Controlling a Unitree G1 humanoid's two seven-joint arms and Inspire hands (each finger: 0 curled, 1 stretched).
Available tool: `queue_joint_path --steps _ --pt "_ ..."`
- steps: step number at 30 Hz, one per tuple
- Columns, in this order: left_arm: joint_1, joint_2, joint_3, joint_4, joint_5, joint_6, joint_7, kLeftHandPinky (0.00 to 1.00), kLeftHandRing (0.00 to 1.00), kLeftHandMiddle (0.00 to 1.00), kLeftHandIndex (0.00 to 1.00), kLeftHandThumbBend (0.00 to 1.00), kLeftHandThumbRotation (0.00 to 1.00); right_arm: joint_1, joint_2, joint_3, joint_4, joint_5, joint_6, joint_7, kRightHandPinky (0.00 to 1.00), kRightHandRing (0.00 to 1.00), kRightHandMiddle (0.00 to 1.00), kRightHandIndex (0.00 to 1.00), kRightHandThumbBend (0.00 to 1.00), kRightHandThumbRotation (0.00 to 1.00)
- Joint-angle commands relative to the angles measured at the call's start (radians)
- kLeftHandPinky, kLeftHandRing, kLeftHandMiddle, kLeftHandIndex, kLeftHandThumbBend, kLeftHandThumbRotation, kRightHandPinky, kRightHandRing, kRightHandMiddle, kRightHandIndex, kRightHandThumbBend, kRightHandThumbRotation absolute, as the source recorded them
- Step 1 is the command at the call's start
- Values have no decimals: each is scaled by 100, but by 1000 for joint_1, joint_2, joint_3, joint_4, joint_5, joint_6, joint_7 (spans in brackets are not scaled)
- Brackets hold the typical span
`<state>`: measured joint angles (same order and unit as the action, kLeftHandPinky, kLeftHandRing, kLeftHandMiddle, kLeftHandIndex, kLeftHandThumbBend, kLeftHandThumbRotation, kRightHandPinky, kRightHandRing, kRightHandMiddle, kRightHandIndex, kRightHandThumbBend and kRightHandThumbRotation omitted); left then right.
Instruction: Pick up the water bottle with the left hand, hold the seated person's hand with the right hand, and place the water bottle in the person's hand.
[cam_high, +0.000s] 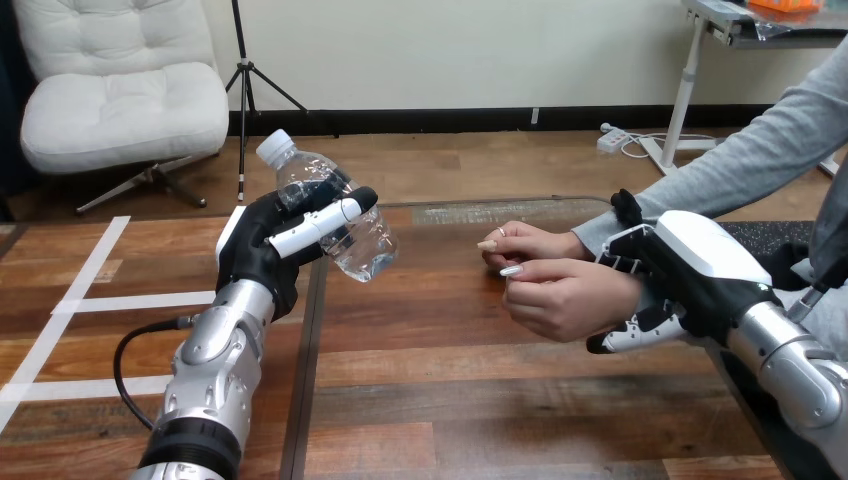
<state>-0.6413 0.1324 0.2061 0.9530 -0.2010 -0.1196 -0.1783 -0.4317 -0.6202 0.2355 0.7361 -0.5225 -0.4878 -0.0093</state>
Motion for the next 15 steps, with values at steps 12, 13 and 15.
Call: queue_joint_path --steps 12,13,15 --pt "-121 15 -86 16 164 -111 85 26 29 35 39 71 0 -70 42 -9 -43 17 14 5 39 42 46 45 79 0" --pt "-122 16 -92 18 177 -116 93 26 29 35 39 71 0 -71 43 -9 -42 19 14 7 39 42 46 45 79 0" --pt "-123 17 -98 19 191 -123 101 26 29 35 39 71 0 -71 45 -9 -43 20 12 8 39 42 46 45 79 0"
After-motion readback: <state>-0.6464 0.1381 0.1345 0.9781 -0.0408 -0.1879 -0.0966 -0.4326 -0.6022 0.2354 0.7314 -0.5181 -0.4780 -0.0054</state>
